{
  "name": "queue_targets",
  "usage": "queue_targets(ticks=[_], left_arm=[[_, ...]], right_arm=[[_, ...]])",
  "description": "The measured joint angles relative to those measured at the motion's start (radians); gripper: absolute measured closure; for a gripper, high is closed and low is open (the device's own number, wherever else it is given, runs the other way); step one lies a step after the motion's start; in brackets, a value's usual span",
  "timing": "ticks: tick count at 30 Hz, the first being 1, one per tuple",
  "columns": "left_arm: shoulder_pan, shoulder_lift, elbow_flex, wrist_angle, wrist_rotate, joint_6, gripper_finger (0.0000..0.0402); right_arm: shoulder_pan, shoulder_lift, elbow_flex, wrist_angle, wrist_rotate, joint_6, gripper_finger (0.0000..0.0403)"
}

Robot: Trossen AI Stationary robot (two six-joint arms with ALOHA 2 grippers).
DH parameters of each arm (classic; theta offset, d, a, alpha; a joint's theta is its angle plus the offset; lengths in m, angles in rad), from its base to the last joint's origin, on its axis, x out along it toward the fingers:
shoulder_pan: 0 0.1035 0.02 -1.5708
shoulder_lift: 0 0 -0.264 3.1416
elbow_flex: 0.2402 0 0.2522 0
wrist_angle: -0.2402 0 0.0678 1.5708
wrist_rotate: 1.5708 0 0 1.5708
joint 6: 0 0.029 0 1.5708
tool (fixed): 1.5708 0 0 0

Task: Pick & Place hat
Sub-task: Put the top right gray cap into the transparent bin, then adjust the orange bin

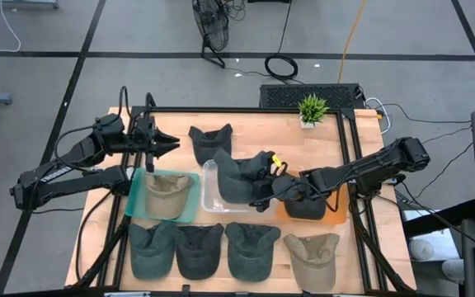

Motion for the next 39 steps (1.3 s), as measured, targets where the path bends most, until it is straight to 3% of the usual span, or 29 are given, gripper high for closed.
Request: queue_targets(ticks=[8,15,24,31,34,39], left_arm=[[0.0,0.0,0.0,0.003,0.0,0.01,0.0309],[0.0,0.0,0.0,0.02,0.0,0.013,0.0309],[0.0,0.0,0.0,0.02,0.0,0.013,0.0309],[-0.001,0.008,0.0,0.026,-0.001,0.014,0.0309],[-0.002,0.029,0.001,0.031,-0.009,0.019,0.0309],[-0.02,0.093,0.001,0.032,-0.011,0.027,0.0309]], right_arm=[[-0.002,0.0,-0.076,0.071,0.0,0.016,0.0394],[0.0,0.0,-0.123,0.145,-0.077,0.048,0.0343],[0.013,-0.024,-0.125,0.153,-0.075,0.025,0.0282],[0.011,-0.07,-0.125,0.261,0.05,-0.032,0.0279],[0.002,-0.084,-0.124,0.313,0.056,-0.047,0.0286],[0.001,-0.105,-0.124,0.254,0.053,0.05,0.03]])
